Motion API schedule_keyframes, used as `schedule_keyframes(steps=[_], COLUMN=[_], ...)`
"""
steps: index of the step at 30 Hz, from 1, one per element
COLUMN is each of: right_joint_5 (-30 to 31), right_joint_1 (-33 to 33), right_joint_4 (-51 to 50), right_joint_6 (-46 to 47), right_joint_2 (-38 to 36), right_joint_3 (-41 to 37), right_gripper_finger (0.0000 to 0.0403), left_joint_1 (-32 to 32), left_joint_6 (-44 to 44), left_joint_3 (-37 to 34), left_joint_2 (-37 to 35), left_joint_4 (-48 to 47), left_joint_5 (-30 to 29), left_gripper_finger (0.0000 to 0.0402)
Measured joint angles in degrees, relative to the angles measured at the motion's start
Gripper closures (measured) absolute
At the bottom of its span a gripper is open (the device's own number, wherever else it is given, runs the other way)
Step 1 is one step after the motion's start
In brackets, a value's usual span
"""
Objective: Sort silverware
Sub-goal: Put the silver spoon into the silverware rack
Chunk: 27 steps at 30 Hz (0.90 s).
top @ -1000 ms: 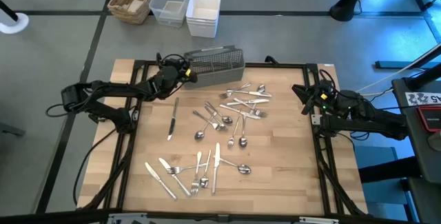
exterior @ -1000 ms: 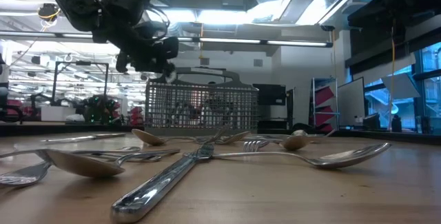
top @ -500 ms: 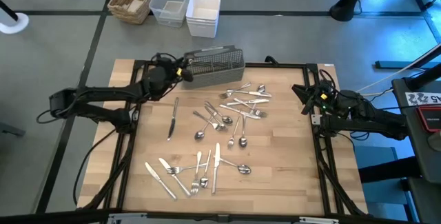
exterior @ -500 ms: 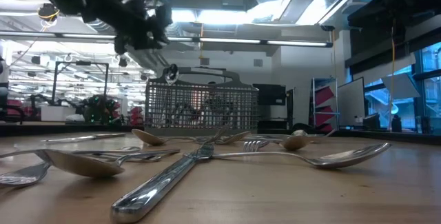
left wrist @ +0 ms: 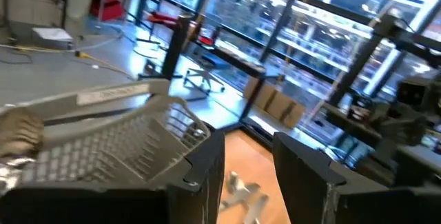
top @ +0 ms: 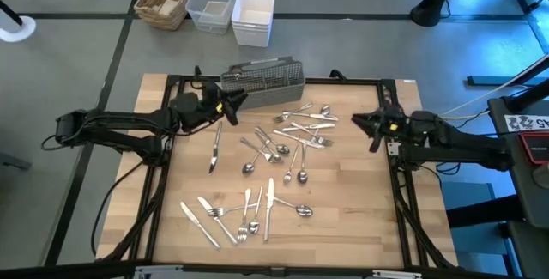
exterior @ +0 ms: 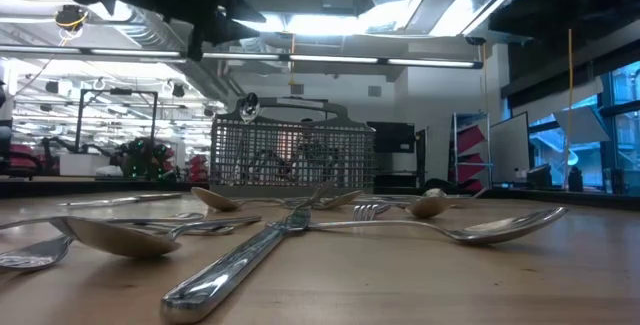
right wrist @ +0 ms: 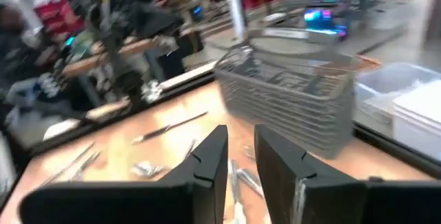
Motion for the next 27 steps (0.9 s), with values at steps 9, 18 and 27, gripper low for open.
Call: schedule_keyframes(steps=[9, 18, 27], right_joint_5=[-22.3, -24.9, -25.4], right_joint_1=[0.0, 0.0, 0.0], right_joint_4=[4.9, -0.9, -10.0], right_joint_6=[-6.5, -0.1, 23.3], right_joint_2=[18.7, 36.3, 50.7], right_joint_3=[3.7, 14.2, 23.5], right_gripper_finger=[0.0327, 0.0327, 0.0327], left_joint_1=[-3.1, -5.9, -8.1], left_joint_6=[-2.9, -9.9, -10.5], left_joint_3=[0.0, 0.0, 0.0], left_joint_2=[0.0, 0.0, 0.0], left_joint_4=[-8.3, -17.1, -20.4], left_joint_5=[0.0, 0.0, 0.0], left_gripper_finger=[0.0286, 0.0286, 0.0286])
